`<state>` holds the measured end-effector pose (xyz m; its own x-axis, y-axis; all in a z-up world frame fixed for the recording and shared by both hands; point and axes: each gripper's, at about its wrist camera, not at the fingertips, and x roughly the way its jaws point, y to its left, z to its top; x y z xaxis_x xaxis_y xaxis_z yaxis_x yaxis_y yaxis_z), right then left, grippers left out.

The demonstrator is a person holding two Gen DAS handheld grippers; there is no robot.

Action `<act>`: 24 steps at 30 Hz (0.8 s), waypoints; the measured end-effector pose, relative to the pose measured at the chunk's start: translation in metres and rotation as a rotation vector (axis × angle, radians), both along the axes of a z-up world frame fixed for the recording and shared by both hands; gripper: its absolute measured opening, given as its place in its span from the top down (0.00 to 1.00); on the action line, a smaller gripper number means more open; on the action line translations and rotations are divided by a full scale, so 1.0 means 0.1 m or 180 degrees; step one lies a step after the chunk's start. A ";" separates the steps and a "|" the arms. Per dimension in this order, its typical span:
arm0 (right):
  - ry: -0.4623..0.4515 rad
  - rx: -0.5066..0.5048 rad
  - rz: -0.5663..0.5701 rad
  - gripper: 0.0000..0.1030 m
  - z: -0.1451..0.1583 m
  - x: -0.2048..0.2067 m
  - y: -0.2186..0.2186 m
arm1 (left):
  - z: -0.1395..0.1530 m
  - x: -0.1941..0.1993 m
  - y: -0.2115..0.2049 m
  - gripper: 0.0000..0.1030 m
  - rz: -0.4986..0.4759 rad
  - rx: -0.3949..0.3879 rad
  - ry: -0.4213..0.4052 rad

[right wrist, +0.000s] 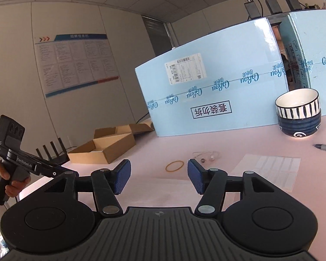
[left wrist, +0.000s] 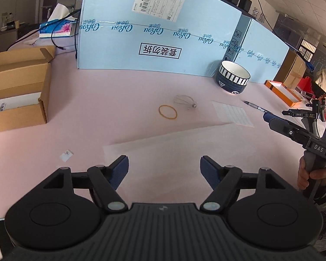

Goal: Fold shopping bag

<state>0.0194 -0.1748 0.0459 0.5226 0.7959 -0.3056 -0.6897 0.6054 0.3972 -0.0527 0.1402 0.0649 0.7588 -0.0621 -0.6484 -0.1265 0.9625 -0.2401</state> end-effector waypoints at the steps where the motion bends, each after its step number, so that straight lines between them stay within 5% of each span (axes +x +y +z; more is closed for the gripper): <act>1: 0.0207 -0.0022 0.0096 0.46 -0.03 0.00 0.03 | -0.10 -0.10 -0.02 0.29 0.0068 -0.0019 0.0054; 6: 0.0782 -0.0125 0.0354 0.46 -0.13 -0.01 0.16 | -0.36 -0.39 -0.02 0.29 0.0129 -0.0264 0.0036; 11: 0.0491 -0.0706 -0.0057 0.44 -0.17 -0.02 0.33 | -0.51 -0.31 -0.17 0.29 0.0101 -0.0125 -0.0144; 15: 0.0266 -0.0960 0.0078 0.31 -0.18 -0.04 0.45 | -0.53 -0.21 -0.32 0.28 -0.0030 0.0057 -0.0184; 20: -0.0155 -0.1358 0.0183 0.30 -0.26 -0.13 0.69 | -0.54 -0.19 -0.41 0.31 -0.0095 0.0048 -0.0218; 22: -0.0268 -0.1430 0.0226 0.31 -0.28 -0.13 0.74 | -0.53 -0.21 -0.42 0.43 -0.0037 0.0073 -0.0208; 24: -0.0284 -0.1454 0.0321 0.36 -0.28 -0.10 0.75 | -0.51 -0.24 -0.38 0.75 -0.0013 -0.0065 -0.0214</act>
<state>0.0094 -0.0994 0.0183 0.4898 0.6387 -0.5934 -0.7733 0.6326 0.0425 -0.0768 0.1026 0.0134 0.8004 -0.0778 -0.5944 -0.1056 0.9578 -0.2675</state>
